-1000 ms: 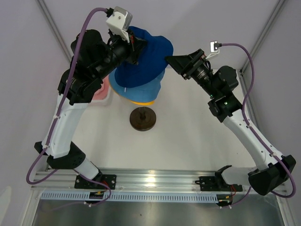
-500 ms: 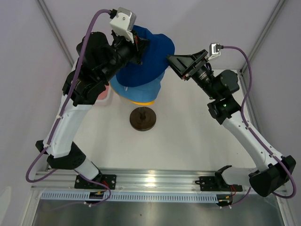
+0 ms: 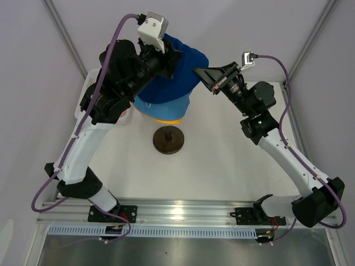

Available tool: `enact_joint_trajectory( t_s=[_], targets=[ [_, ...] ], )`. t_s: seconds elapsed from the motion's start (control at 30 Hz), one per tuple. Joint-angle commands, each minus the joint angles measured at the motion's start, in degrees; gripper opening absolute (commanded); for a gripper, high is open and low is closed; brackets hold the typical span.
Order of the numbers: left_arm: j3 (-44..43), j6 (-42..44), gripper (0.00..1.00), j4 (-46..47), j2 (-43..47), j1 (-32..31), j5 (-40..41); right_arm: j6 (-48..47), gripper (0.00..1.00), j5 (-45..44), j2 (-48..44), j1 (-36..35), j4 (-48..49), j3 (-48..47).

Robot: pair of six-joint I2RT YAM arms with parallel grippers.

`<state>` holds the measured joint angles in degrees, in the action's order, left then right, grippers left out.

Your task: Stack the hats

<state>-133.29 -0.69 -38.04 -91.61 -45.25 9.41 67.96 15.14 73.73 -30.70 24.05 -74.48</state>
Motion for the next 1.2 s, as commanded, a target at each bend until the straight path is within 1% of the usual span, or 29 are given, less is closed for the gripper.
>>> enact_joint_trajectory(
  t_s=[0.0,0.03,0.07,0.1,0.13,0.17,0.2,0.23,0.27,0.3,0.33,0.37,0.4,0.43,0.47,0.5,0.57,0.6,0.63,0.67,0.77,0.8,0.83,0.87,0.97,1.13,1.17],
  targets=[
    [1.6,0.0,0.32,0.8,1.8,-0.5,4.4,-2.7,0.00,-1.7,0.0,-0.2,-1.0,-3.0],
    [2.4,-0.3,0.37,1.0,2.6,-0.4,6.4,-3.2,0.00,-1.9,-0.6,0.0,-1.5,-2.8],
    [3.0,-0.6,0.48,1.4,4.7,-0.4,7.6,-3.3,0.00,-2.0,-0.9,0.4,-2.0,-2.3],
    [5.5,-1.1,0.56,2.2,5.9,-0.2,8.7,-2.3,0.00,-1.6,-1.0,1.4,-1.9,-0.9],
    [6.7,-2.4,0.61,2.7,7.3,0.1,9.6,-1.5,0.00,-1.2,-1.2,2.0,-1.6,0.0],
    [7.9,-3.3,0.72,3.6,8.9,0.5,11.1,-0.8,0.00,-0.6,-1.4,2.5,-0.6,1.0],
    [11.6,-4.4,0.77,4.6,12.9,1.8,11.2,-0.2,0.00,0.8,-1.3,2.8,-0.2,1.8],
    [15.7,-7.3,0.80,7.3,15.1,2.7,10.9,0.1,0.00,1.6,-1.3,3.5,-0.1,2.7],
    [20.2,-9.1,0.80,8.6,17.3,5.3,9.7,0.0,0.00,2.0,-1.2,3.9,-0.8,3.1],
    [22.5,-11.2,0.81,10.2,22.0,7.1,8.8,-0.5,0.00,2.8,-1.2,4.1,-1.2,3.5],
    [26.9,-15.4,0.81,13.1,24.4,8.6,8.0,-0.7,0.00,3.2,-1.4,4.2,-1.5,3.8],
    [31.5,-17.4,0.82,14.6,26.6,10.3,7.4,-1.0,0.00,3.6,-1.6,4.7,-1.6,4.9],
    [33.8,-19.4,0.81,15.8,28.7,13.6,6.7,-1.3,0.00,4.5,-2.3,4.9,-0.8,5.7],
    [35.9,-23.0,0.81,16.9,32.0,14.9,6.7,-1.6,0.00,4.7,-2.8,5.1,-0.2,6.5],
    [40.8,-24.6,0.80,17.9,33.3,16.2,7.0,-2.7,0.00,5.0,-3.2,5.3,-0.1,7.9],
    [42.1,-26.0,0.79,18.2,34.3,18.3,7.2,-3.4,0.00,5.4,-3.9,5.3,-0.5,8.5],
    [46.5,-30.1,0.79,19.1,36.2,20.3,5.8,-4.1,0.00,5.3,-4.6,5.4,-1.6,10.3],
    [47.4,-31.3,0.79,19.3,36.3,22.4,4.4,-4.1,0.00,5.0,-5.0,5.4,-1.4,11.1],
    [48.6,-34.3,0.79,19.5,36.4,23.4,1.5,-4.0,0.00,4.7,-5.6,5.3,-1.1,11.9],
    [49.1,-35.5,0.77,19.8,36.2,24.4,-0.3,-3.8,0.00,4.6,-5.9,5.3,-0.6,12.8],
    [50.9,-39.8,0.67,21.9,34.3,27.9,-6.0,-3.5,0.00,4.7,-6.6,5.3,1.0,15.4],
    [51.1,-41.0,0.66,22.0,33.8,28.8,-7.8,-3.3,0.00,5.1,-6.8,5.2,1.3,15.9],
    [51.3,-43.0,0.66,22.5,33.2,29.4,-9.6,-3.1,0.00,5.3,-6.8,5.3,1.6,16.9],
    [51.4,-43.8,0.66,22.7,32.6,29.9,-13.0,-3.1,0.00,5.2,-7.2,5.3,1.6,17.3],
    [52.3,-45.6,0.66,24.1,30.9,30.3,-15.9,-3.5,0.00,4.2,-7.8,5.3,1.3,18.8],
    [52.8,-48.4,0.68,24.3,28.8,30.4,-17.8,-3.8,0.00,3.7,-7.3,5.3,1.2,19.7],
    [53.6,-48.5,0.70,24.4,28.7,30.4,-17.8,-3.8,0.00,3.8,-7.2,5.3,1.3,19.9]
  ],
)
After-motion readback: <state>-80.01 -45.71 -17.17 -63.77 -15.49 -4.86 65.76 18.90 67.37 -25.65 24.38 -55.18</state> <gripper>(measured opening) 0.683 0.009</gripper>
